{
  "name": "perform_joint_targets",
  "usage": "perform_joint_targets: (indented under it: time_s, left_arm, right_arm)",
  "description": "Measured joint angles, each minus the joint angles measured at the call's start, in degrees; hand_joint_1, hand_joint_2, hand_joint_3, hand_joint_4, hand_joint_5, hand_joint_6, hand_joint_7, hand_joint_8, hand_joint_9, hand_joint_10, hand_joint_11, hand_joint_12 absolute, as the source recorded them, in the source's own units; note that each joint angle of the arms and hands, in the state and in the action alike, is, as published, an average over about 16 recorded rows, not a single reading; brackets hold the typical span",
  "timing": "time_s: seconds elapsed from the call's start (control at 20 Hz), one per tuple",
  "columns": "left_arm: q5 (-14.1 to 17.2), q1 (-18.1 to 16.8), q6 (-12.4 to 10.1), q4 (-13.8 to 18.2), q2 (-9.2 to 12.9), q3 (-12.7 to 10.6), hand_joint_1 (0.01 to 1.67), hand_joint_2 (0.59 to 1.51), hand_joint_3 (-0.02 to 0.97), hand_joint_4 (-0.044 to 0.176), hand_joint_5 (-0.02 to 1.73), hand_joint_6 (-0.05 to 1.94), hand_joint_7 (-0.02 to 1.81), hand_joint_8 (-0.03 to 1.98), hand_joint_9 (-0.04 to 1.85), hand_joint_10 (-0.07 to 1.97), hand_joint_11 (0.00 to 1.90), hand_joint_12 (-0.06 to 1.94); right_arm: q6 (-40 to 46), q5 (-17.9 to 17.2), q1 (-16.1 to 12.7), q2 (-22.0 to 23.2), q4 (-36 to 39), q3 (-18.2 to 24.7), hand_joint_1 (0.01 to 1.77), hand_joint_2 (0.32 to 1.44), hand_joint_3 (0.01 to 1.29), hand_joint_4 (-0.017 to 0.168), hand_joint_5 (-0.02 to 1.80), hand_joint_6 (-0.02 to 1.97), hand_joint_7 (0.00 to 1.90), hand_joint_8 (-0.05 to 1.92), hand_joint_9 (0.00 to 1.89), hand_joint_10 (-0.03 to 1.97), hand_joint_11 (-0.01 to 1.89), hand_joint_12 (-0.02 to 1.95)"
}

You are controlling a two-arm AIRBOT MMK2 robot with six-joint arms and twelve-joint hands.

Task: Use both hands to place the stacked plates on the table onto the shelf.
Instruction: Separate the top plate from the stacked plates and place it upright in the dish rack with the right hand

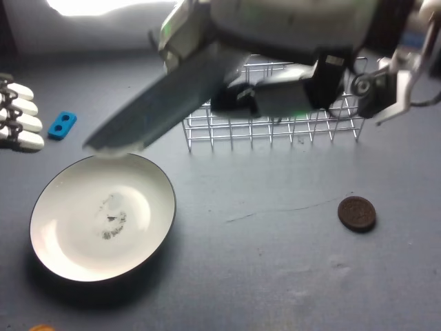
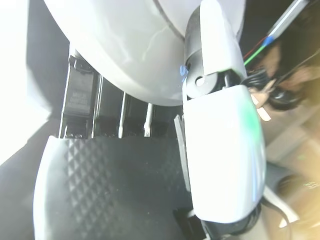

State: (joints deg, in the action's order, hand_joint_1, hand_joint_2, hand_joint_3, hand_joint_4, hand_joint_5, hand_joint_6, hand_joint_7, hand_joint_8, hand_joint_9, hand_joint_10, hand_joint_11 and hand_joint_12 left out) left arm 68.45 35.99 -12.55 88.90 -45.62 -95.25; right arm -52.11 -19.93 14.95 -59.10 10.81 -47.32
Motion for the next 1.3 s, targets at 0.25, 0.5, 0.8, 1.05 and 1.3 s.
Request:
perform_joint_targets:
  time_s: [0.25,0.5,0.8,1.05,1.3]
  left_arm:
    - [-0.02,0.71,1.26,1.25,-0.04,0.94,0.01,1.119,0.021,0.001,0.12,0.01,0.09,0.01,0.05,0.02,0.02,0.02]
    - [0.16,2.20,3.04,2.10,-0.88,1.55,0.01,1.120,0.021,0.001,0.12,0.01,0.09,0.01,0.05,0.02,0.02,0.02]
    - [0.93,4.74,5.54,2.73,-2.93,0.59,0.02,1.122,0.021,0.000,0.12,0.01,0.09,0.01,0.05,0.02,0.02,0.02]
    - [1.94,7.62,7.21,2.62,-4.81,-0.84,0.02,1.117,0.021,-0.001,0.11,0.01,0.09,0.01,0.05,0.02,0.02,0.02]
    - [2.78,10.19,8.85,1.80,-5.97,-1.97,0.02,1.109,0.021,0.000,0.11,0.01,0.08,0.01,0.04,0.02,0.02,0.02]
  right_arm:
    - [9.45,6.24,-5.39,2.35,-0.96,-1.83,1.23,1.01,0.01,-0.004,0.94,0.83,1.06,0.93,1.04,0.96,0.73,1.47]
    - [18.04,12.29,-9.43,2.63,-1.15,-5.38,1.23,1.01,0.01,-0.006,0.95,0.80,1.05,0.99,1.01,1.04,0.73,1.48]
    - [24.35,17.75,-12.11,1.77,0.64,-9.92,1.23,1.01,0.01,-0.007,0.96,0.78,1.04,1.03,0.99,1.08,0.73,1.49]
    - [32.25,17.57,-12.19,1.15,8.29,-12.51,1.23,1.01,0.01,-0.008,0.97,0.74,1.04,1.03,1.00,1.08,0.74,1.47]
    - [43.74,15.19,-11.63,0.63,18.85,-14.72,1.23,1.01,0.01,-0.008,0.97,0.73,1.04,1.02,1.02,1.06,0.74,1.44]
